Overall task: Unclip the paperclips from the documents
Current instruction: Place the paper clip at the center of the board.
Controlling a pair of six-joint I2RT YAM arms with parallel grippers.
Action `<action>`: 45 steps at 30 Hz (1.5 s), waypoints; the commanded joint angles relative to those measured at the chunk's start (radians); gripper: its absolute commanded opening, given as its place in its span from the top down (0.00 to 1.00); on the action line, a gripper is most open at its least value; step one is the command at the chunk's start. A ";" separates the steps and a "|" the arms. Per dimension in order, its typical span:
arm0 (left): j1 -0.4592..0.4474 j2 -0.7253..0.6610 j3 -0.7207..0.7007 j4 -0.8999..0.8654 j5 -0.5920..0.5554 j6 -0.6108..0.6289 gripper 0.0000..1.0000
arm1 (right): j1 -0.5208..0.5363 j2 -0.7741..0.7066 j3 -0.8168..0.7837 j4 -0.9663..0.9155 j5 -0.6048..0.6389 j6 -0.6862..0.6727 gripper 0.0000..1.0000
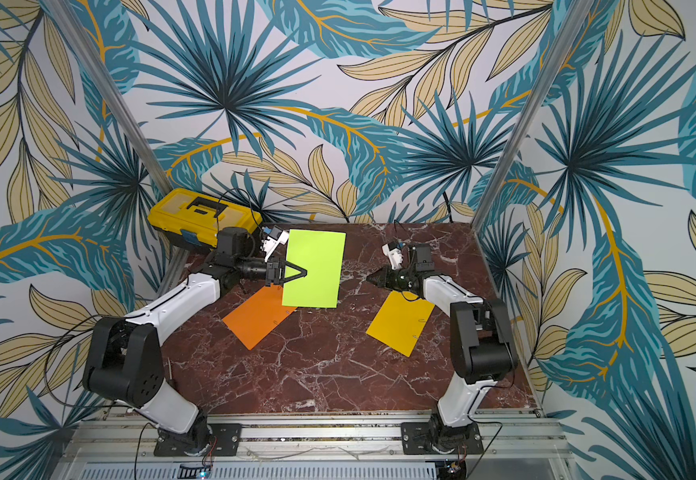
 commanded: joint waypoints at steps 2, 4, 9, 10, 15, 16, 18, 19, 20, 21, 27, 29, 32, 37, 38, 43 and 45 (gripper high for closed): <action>0.005 -0.034 -0.010 0.016 -0.003 0.013 1.00 | -0.008 0.065 0.040 -0.046 0.082 0.028 1.00; 0.005 -0.034 -0.010 0.018 -0.003 0.012 1.00 | -0.009 0.097 0.056 -0.049 0.101 0.041 1.00; 0.005 -0.031 -0.009 0.017 -0.004 0.012 1.00 | -0.011 0.169 0.087 -0.046 0.131 0.075 1.00; 0.006 -0.031 -0.009 0.017 -0.003 0.012 1.00 | -0.011 0.178 0.092 -0.043 0.134 0.081 1.00; 0.006 -0.029 -0.007 0.017 -0.003 0.012 1.00 | -0.013 0.228 0.110 -0.020 0.146 0.112 0.99; 0.006 -0.029 -0.007 0.017 -0.003 0.012 1.00 | -0.013 0.233 0.112 -0.018 0.152 0.118 0.99; 0.006 -0.028 -0.008 0.018 -0.005 0.012 1.00 | -0.014 0.243 0.117 -0.013 0.169 0.127 0.99; 0.006 -0.028 -0.007 0.016 -0.004 0.013 1.00 | -0.015 0.247 0.118 -0.010 0.174 0.131 0.99; 0.006 -0.028 -0.007 0.017 -0.005 0.012 1.00 | -0.014 0.252 0.120 -0.009 0.177 0.136 0.98; 0.007 -0.028 -0.006 0.017 -0.004 0.012 1.00 | -0.014 0.257 0.122 -0.008 0.181 0.137 0.99; 0.006 -0.029 -0.007 0.017 -0.004 0.011 1.00 | -0.014 0.280 0.132 -0.003 0.188 0.142 0.91; 0.006 -0.031 -0.008 0.017 -0.005 0.011 1.00 | -0.014 0.275 0.130 -0.003 0.190 0.140 0.85; 0.006 -0.029 -0.007 0.018 -0.006 0.011 1.00 | -0.014 0.264 0.130 -0.011 0.197 0.131 0.81; 0.006 -0.028 -0.008 0.017 -0.007 0.009 1.00 | -0.014 0.250 0.135 -0.035 0.202 0.109 0.74; 0.006 -0.028 -0.008 0.017 -0.007 0.009 1.00 | -0.014 0.250 0.139 -0.050 0.208 0.100 0.73; 0.006 -0.029 -0.009 0.017 -0.010 0.009 1.00 | -0.013 0.220 0.108 -0.033 0.227 0.080 0.71; 0.006 -0.029 -0.009 0.017 -0.011 0.009 1.00 | -0.013 0.232 0.118 -0.061 0.233 0.065 0.71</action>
